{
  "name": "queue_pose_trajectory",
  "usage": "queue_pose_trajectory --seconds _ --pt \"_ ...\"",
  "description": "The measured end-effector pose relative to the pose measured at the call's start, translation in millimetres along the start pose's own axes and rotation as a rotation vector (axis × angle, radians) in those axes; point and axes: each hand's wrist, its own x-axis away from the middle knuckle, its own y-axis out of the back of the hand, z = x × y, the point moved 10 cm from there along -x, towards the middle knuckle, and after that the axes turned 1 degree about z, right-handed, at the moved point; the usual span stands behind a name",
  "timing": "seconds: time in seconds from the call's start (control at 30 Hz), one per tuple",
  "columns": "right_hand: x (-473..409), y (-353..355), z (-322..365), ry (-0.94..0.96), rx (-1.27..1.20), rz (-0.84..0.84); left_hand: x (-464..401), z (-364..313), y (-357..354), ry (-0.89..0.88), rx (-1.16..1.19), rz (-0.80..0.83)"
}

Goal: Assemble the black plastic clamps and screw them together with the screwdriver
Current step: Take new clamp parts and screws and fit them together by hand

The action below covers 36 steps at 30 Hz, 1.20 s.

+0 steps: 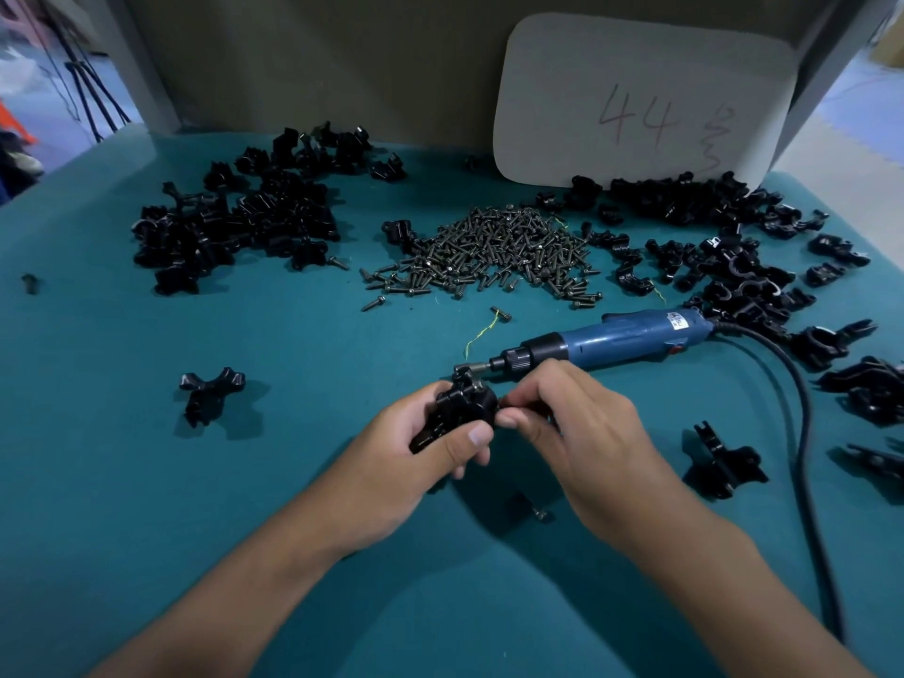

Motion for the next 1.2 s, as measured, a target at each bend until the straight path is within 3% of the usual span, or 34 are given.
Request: queue_pose_trajectory --seconds 0.07,0.27,0.43,0.63,0.9,1.03,1.13,1.2 --pt "0 -3 1 0.038 0.039 0.021 0 1 0 0.005 -0.021 -0.003" --pt "2 -9 -9 -0.112 -0.059 0.09 0 0 -1 0.022 -0.042 -0.005" --pt "5 -6 3 0.043 0.172 0.252 2 -4 -3 0.09 0.126 0.065" --pt "5 -6 25 0.175 0.309 0.243 6 2 -9 0.184 0.21 0.145" --pt "3 -9 35 0.22 0.265 0.188 7 -5 -12 0.133 0.215 0.178" --pt "7 -14 25 0.137 0.238 0.228 7 -3 -7 0.144 0.212 0.146" --pt "9 -19 11 0.006 0.055 0.269 6 -3 -5 0.123 0.223 0.125" --pt "8 -15 1 -0.078 -0.134 0.203 3 -4 -2 0.106 0.233 0.061"
